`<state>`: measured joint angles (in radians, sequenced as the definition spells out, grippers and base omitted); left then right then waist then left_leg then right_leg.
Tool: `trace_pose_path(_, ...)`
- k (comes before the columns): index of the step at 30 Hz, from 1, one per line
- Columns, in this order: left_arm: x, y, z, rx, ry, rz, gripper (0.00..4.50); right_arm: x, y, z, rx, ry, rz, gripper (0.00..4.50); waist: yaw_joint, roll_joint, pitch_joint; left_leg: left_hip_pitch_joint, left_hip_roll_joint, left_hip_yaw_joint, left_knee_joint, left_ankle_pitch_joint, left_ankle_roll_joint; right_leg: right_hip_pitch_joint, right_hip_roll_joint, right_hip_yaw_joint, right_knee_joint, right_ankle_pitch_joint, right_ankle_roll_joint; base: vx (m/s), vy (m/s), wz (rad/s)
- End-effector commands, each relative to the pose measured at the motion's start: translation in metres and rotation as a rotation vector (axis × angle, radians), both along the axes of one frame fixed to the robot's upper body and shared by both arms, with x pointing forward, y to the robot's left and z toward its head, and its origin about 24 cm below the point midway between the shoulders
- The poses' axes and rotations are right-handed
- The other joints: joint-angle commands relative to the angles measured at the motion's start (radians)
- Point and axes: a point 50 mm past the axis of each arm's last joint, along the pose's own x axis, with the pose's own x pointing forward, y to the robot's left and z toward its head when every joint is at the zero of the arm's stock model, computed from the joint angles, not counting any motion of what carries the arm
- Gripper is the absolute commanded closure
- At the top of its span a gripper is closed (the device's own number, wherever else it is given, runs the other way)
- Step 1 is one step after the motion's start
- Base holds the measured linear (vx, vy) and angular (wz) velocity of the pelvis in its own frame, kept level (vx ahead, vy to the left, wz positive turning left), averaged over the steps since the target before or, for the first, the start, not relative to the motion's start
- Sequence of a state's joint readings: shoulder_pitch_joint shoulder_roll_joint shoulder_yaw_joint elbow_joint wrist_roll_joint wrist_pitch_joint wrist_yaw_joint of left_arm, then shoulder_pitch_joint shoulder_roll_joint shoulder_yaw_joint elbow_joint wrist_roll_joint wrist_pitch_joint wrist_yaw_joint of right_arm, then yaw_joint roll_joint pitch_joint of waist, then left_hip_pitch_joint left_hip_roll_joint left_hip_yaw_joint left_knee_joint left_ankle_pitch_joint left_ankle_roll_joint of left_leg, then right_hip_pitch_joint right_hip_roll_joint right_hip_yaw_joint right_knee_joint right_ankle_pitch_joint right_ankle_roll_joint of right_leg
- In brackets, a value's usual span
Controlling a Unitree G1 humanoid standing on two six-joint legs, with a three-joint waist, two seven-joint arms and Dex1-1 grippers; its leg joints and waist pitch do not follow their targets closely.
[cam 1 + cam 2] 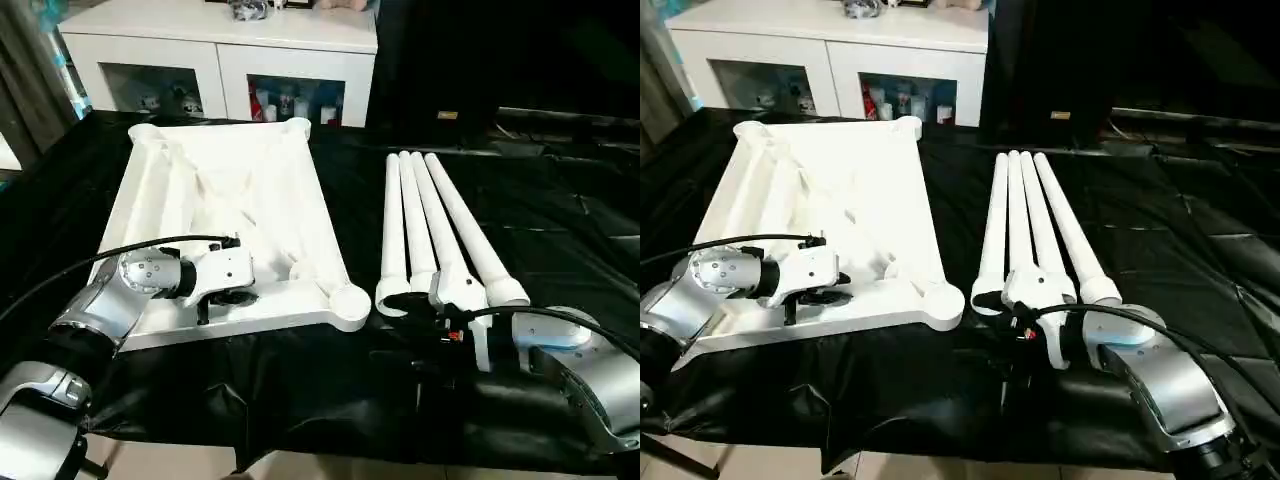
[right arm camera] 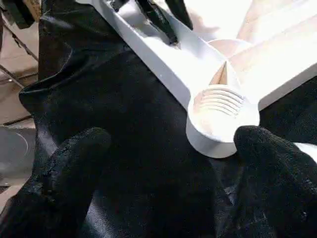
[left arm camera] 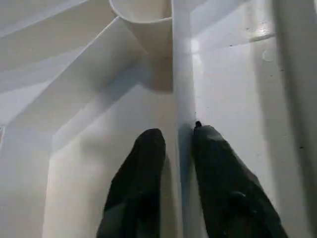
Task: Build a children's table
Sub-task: Move to table
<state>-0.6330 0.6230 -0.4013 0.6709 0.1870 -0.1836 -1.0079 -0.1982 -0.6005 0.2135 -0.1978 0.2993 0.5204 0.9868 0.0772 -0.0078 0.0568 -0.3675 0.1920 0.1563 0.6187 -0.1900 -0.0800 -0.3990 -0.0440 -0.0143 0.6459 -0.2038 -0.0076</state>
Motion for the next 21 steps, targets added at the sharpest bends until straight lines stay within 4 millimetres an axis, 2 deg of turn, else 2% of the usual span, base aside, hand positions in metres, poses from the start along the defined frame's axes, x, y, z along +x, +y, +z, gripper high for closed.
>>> trace_pose_path(1, -0.004, 0.012, -0.009, 0.060, 0.031, 0.045, 3.68, 0.002, 0.004, 0.005, -0.002, -0.020, 0.014, 0.00, 0.003, -0.007, -0.060, 0.005, 0.029, -0.006, -0.082, -0.208, -0.010, 0.042, -0.079, 0.038, -0.089, -0.244, -0.161, 0.000, 0.000, 0.00)
trace_pose_path(7, -0.005, 0.016, -0.012, 0.121, -0.011, 0.046, 3.94, 0.001, 0.005, 0.004, -0.003, -0.020, 0.015, 0.00, -0.009, -0.007, -0.056, 0.004, 0.028, -0.008, -0.085, -0.236, -0.012, 0.040, -0.081, 0.039, -0.096, -0.304, -0.147, 0.000, 0.000, 0.00)
trace_pose_path(12, -0.004, 0.018, -0.007, 0.250, -0.148, 0.020, 4.12, 0.000, 0.007, 0.003, 0.000, -0.020, 0.006, 0.00, -0.014, -0.002, -0.053, 0.007, 0.030, -0.012, -0.088, -0.274, -0.017, 0.036, -0.082, 0.039, -0.101, -0.375, -0.130, 0.000, 0.000, 0.00)
trace_pose_path(13, -0.004, 0.017, -0.004, 0.269, -0.179, 0.005, 4.14, 0.000, 0.007, 0.002, 0.003, -0.019, 0.003, 0.00, -0.017, -0.006, -0.050, 0.003, 0.026, -0.011, -0.088, -0.276, -0.015, 0.036, -0.080, 0.038, -0.103, -0.406, -0.117, 0.000, 0.000, 0.00)
trace_pose_path(14, -0.005, 0.014, -0.001, 0.273, -0.206, -0.008, 4.16, -0.001, 0.007, 0.002, 0.003, -0.018, 0.000, 0.00, -0.017, -0.004, -0.051, 0.003, 0.026, -0.013, -0.087, -0.283, -0.016, 0.035, -0.083, 0.037, -0.106, -0.452, -0.102, 0.000, 0.000, 0.00)
trace_pose_path(16, -0.008, 0.008, 0.004, 0.273, -0.241, -0.033, 4.17, -0.001, 0.008, 0.001, 0.006, -0.018, -0.009, 0.00, -0.019, -0.002, -0.051, 0.001, 0.025, -0.015, -0.089, -0.280, -0.017, 0.035, -0.083, 0.036, -0.110, -0.485, -0.085, 0.000, 0.000, 0.00)
trace_pose_path(18, -0.011, 0.002, 0.008, 0.263, -0.270, -0.041, 4.17, -0.001, 0.008, 0.000, 0.011, -0.017, -0.015, 0.00, -0.021, -0.002, -0.051, 0.001, 0.024, -0.014, -0.088, -0.277, -0.015, 0.032, -0.080, 0.036, -0.113, -0.488, -0.081, 0.000, 0.000, 0.00)
trace_pose_path(21, -0.015, -0.002, 0.013, 0.262, -0.289, -0.035, 4.17, -0.002, 0.010, 0.000, 0.017, -0.016, -0.020, 0.00, -0.023, 0.004, -0.056, 0.003, 0.026, -0.014, -0.086, -0.265, -0.011, 0.029, -0.078, 0.036, -0.107, -0.422, -0.108, 0.000, 0.000, 0.00)
